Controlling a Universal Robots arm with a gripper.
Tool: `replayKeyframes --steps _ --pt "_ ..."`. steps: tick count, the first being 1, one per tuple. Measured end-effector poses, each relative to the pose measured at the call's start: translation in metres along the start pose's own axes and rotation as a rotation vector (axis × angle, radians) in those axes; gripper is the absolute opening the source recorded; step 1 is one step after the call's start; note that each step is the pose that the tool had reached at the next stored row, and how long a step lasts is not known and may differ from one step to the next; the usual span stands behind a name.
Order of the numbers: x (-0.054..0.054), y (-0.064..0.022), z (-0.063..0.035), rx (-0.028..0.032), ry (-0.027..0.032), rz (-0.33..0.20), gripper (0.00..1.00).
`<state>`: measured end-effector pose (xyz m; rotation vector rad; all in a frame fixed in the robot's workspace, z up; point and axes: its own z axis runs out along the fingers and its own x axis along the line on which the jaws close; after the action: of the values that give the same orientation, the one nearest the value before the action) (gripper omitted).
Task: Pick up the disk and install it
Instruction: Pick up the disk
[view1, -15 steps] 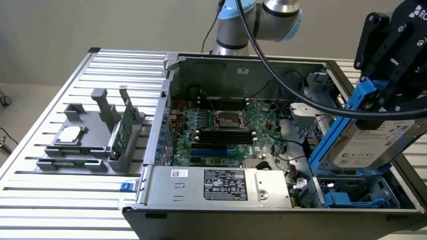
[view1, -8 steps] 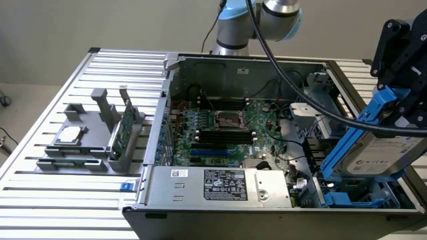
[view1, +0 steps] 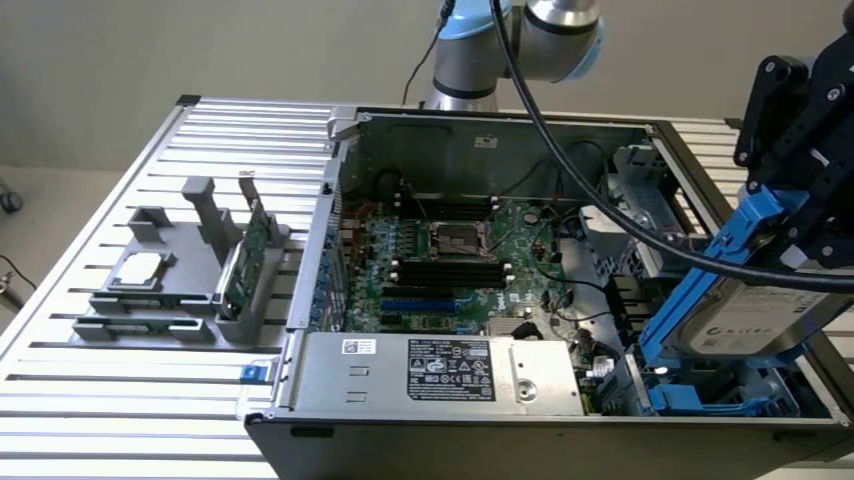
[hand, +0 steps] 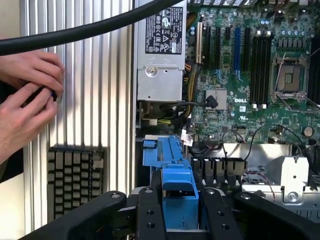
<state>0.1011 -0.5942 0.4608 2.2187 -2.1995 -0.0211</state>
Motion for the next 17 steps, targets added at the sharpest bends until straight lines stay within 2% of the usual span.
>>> replayKeyframes --steps 7,11,17 --pt "-0.0012 -0.0057 0.0018 0.0001 0.0000 0.000 0.33" --pt "-0.0012 -0.0073 0.0037 -0.0013 0.0043 0.000 0.33" --pt "-0.0017 -0.0096 0.0049 -0.0028 0.0050 0.000 0.33"
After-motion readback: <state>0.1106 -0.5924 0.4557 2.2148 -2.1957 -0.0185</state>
